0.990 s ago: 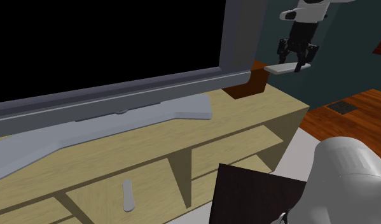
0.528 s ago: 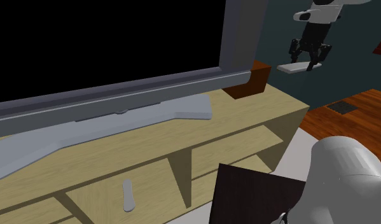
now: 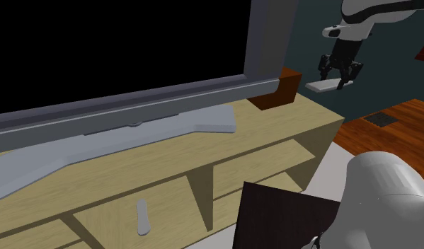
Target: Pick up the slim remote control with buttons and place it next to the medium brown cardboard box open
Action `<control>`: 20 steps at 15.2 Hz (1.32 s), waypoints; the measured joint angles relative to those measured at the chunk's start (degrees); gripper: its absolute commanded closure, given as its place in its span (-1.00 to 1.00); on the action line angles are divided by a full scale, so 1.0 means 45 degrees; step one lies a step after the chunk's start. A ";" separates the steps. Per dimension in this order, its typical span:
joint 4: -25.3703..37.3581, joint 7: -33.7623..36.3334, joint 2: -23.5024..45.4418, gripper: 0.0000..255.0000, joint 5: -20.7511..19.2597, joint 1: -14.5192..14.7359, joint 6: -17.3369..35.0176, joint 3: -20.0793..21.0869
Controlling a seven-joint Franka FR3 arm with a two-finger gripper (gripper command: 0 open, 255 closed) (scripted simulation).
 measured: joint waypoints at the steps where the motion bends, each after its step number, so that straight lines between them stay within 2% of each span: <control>1: -0.0123 0.0015 -0.0019 1.00 -0.0048 0.0012 0.0136 -0.0080; 14: -0.1826 0.0361 -0.0224 1.00 -0.0757 0.0248 0.2059 -0.1265; 16: -0.1937 0.0417 -0.0192 1.00 -0.0850 0.0542 0.2367 -0.1663; 20: -0.2431 0.0555 -0.0238 1.00 -0.1121 0.0696 0.2987 -0.2131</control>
